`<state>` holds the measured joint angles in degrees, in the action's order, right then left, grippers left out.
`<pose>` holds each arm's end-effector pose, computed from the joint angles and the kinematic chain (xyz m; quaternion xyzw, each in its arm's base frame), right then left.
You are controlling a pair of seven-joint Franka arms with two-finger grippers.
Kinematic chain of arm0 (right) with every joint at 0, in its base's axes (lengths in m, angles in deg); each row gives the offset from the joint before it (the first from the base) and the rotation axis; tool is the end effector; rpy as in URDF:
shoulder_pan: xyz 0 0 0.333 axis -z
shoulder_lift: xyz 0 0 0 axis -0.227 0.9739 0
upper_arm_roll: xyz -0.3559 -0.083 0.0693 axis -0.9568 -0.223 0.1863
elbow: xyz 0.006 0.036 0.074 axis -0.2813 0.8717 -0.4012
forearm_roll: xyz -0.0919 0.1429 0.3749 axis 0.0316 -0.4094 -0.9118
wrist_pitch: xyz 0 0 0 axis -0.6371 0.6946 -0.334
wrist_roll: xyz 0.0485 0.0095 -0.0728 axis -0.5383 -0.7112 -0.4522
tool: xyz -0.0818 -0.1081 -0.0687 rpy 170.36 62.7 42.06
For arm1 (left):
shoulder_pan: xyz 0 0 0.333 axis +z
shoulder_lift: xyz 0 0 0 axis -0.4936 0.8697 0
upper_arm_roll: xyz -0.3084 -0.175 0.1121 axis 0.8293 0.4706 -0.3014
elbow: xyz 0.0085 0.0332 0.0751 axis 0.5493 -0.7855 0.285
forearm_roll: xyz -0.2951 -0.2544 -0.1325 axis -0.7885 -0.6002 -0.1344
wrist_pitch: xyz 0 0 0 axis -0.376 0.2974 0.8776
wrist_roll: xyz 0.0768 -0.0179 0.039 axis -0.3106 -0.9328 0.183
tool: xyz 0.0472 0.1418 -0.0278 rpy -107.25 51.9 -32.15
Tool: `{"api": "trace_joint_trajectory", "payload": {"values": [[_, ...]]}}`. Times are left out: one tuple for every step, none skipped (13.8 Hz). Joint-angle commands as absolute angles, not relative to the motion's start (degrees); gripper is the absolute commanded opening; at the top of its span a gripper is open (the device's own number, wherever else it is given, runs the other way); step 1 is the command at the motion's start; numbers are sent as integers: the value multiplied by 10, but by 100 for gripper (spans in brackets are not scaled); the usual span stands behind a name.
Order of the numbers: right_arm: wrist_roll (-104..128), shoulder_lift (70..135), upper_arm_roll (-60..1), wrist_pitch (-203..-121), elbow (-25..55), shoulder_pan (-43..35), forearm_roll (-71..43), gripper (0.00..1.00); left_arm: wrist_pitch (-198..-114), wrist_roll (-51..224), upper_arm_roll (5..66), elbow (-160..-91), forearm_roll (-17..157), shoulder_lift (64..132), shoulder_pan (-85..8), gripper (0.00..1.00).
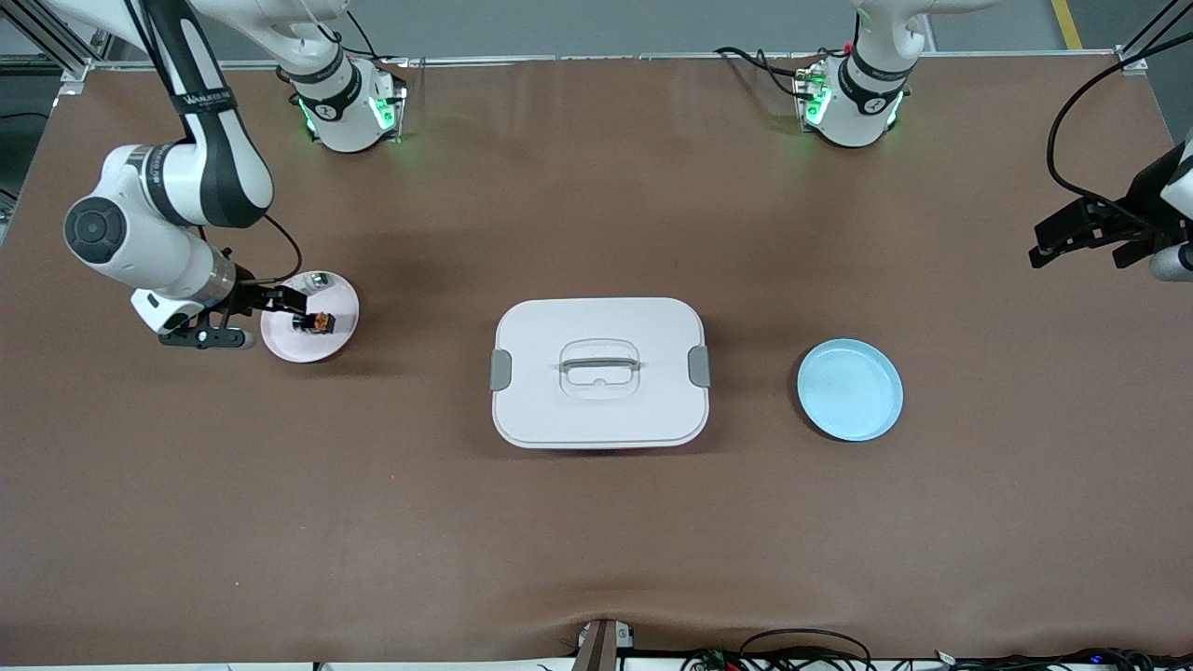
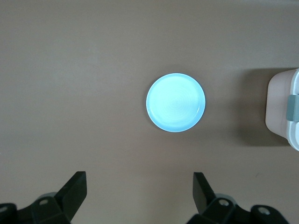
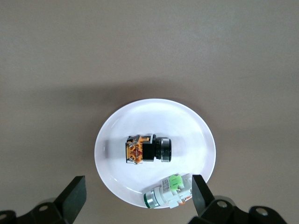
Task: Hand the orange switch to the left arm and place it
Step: 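Move the right gripper over the white plate toward the orange switch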
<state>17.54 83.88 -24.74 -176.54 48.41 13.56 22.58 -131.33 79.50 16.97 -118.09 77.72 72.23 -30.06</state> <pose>0.5175 -0.0091 0.2983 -0.9980 0.0177 0.0601 0.0041 0.5772 -0.0040 0.6271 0.9999 -0.0042 0.0099 0.0115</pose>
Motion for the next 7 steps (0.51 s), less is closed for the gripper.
{"api": "trace_joint_trajectory", "payload": {"values": [[178, 829, -249, -1786, 502, 135, 237, 100, -1304, 791, 170, -1167, 787, 727, -300, 100], [178, 836, -249, -1799, 504, 135, 237, 100, -1304, 791, 170, -1167, 787, 727, -300, 100], [180, 847, -249, -1812, 504, 135, 237, 100, -1304, 791, 171, -1167, 787, 727, -300, 100], [180, 857, -249, -1825, 506, 135, 237, 100, -1304, 791, 170, -1167, 787, 727, -300, 100], [180, 862, -249, -1838, 509, 135, 237, 100, -1304, 791, 171, -1167, 787, 728, -300, 100], [180, 869, -249, -1848, 513, 135, 237, 100, -1304, 791, 171, -1167, 787, 728, -300, 100], [180, 874, -249, -1853, 514, 135, 237, 100, -1304, 791, 170, -1167, 787, 728, -300, 100]]}}
